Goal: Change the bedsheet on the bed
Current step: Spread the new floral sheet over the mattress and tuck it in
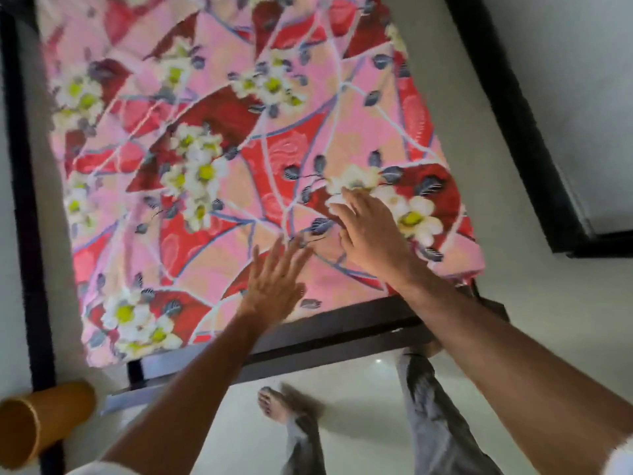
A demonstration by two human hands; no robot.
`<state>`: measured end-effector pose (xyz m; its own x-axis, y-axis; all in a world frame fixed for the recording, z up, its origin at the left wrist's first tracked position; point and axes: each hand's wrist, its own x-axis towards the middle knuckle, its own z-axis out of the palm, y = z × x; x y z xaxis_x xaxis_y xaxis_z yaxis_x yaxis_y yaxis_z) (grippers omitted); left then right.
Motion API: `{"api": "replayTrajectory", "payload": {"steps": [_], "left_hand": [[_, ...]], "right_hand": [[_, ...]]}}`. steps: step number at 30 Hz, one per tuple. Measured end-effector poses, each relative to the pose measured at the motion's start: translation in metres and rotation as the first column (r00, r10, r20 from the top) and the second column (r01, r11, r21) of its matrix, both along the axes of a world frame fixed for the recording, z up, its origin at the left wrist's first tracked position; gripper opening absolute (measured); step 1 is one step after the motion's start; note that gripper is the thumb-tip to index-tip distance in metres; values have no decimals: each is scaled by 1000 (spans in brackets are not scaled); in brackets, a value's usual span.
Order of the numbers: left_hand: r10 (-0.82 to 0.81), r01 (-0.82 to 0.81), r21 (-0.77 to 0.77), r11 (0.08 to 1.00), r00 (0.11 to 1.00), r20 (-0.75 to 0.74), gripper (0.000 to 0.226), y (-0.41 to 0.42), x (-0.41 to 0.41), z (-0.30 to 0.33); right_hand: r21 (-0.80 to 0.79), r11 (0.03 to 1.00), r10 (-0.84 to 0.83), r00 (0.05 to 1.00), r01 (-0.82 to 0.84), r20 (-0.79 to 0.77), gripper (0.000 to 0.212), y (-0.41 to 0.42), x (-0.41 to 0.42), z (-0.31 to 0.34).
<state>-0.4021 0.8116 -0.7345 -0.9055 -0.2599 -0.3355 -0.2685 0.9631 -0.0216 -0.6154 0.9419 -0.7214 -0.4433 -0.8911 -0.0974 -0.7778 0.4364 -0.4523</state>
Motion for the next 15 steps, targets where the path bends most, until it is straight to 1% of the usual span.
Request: {"api": "replayTrajectory", "payload": {"steps": [1, 2, 3, 4, 6, 7, 10, 12, 13, 15], "left_hand": [[167, -167, 22, 986, 986, 4, 85, -19, 35, 0], [322, -323, 57, 945, 946, 24, 81, -37, 67, -2], [448, -450, 91, 888, 893, 48, 78, -55, 103, -5], [520, -526, 122, 842, 851, 75, 75, -68, 134, -8], [548, -555, 112, 824, 832, 91, 74, -86, 196, -19], [548, -555, 93, 827, 831, 94, 78, -92, 228, -23], [573, -583, 114, 804, 812, 110, 108, -102, 318, -29], [611, -620, 92, 779, 784, 114, 105, -116, 370, -23], [618, -631, 107, 768, 775, 130, 99, -128, 391, -18], [609, -631, 134, 765, 775, 171, 86, -146, 421, -11]], "right_hand": [[34, 995, 95, 994, -94, -45, 53, -20, 20, -2], [61, 983, 178, 980, -173, -92, 56, -37, 38, -6], [86, 968, 247, 959, -236, -141, 59, -55, 58, -12], [114, 955, 289, 940, -272, -181, 62, -71, 75, -19], [159, 938, 340, 912, -309, -231, 66, -101, 115, -31], [179, 929, 360, 901, -323, -241, 67, -115, 139, -37], [315, 896, 393, 889, -312, -235, 76, -153, 224, -48], [349, 864, 459, 852, -362, -252, 80, -180, 287, -51], [363, 827, 533, 807, -431, -256, 81, -193, 321, -51], [369, 699, 710, 658, -612, -252, 85, -215, 374, -48]]}}
